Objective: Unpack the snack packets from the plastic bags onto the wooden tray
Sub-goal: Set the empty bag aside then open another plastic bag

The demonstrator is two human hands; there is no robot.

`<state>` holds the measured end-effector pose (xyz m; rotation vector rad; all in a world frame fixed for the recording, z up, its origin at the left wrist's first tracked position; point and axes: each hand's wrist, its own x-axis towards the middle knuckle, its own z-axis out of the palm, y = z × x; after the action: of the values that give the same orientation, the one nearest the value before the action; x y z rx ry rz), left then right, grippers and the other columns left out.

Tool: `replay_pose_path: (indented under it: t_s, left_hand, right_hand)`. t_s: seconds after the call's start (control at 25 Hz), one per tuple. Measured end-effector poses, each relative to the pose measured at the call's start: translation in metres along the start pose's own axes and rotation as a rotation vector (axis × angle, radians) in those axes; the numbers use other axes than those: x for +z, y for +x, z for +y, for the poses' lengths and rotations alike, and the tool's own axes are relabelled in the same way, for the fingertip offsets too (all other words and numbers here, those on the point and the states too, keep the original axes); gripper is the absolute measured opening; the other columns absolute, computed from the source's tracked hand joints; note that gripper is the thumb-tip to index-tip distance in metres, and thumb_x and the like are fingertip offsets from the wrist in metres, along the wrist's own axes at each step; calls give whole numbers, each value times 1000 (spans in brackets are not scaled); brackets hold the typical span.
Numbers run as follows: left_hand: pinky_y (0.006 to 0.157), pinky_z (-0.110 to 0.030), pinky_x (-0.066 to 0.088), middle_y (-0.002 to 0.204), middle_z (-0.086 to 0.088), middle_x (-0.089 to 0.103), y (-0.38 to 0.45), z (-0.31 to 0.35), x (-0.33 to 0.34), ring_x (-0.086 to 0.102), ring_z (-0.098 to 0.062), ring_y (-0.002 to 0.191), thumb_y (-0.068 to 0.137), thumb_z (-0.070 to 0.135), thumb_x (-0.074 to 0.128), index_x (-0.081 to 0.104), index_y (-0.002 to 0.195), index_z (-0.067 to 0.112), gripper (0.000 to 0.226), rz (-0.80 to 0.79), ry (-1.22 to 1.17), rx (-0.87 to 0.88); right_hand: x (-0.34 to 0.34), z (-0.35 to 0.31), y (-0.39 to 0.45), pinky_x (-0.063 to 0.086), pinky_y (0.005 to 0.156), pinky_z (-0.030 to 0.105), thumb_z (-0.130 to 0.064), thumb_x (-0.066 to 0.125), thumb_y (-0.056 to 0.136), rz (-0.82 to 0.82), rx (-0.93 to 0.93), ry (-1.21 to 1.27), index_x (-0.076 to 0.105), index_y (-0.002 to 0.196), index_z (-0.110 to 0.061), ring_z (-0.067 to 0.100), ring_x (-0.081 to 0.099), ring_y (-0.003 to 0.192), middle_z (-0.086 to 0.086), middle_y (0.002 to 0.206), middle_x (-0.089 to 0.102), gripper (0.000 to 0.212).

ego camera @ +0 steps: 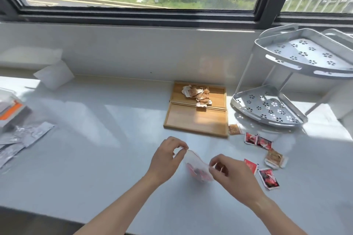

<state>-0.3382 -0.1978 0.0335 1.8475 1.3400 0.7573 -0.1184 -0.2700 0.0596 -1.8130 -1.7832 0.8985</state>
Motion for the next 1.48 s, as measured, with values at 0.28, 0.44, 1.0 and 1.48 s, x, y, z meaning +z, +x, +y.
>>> replay_pose_path:
  t_s: [0.28,0.44,1.0,1.48]
  left_hand:
    - [76,-16,49,102,9,56,5,11,10,57,-6,99,92,13,62,68,96,24,12,5,4,28]
    - [72,-17,53,106,13,51,-3,23,13,58,0,91,87,29,68,54,99,31,19,129,-71,-198]
    - [60,-27,59,73,-2,74,-15,22,11,71,-12,69,85,21,66,74,72,17,15,-246,-407,-673]
    - [54,-21,54,62,5,70,-11,15,7,62,-8,56,78,26,66,71,73,16,12,-223,-198,-542]
  right_hand:
    - [20,-18,8,51,61,31,-29,63,81,20,41,62,62,76,-29,8,58,60,-13,64,65,5]
    - [34,-21,9,53,61,35,-27,63,81,105,83,83,62,74,-26,11,58,59,-10,63,64,7]
    - [52,-16,16,57,70,30,-27,72,72,-97,218,349,65,75,-26,5,65,67,-7,74,72,7]
    - [43,-23,38,56,54,31,-33,68,79,-196,451,663,70,74,-18,24,74,67,5,74,74,17]
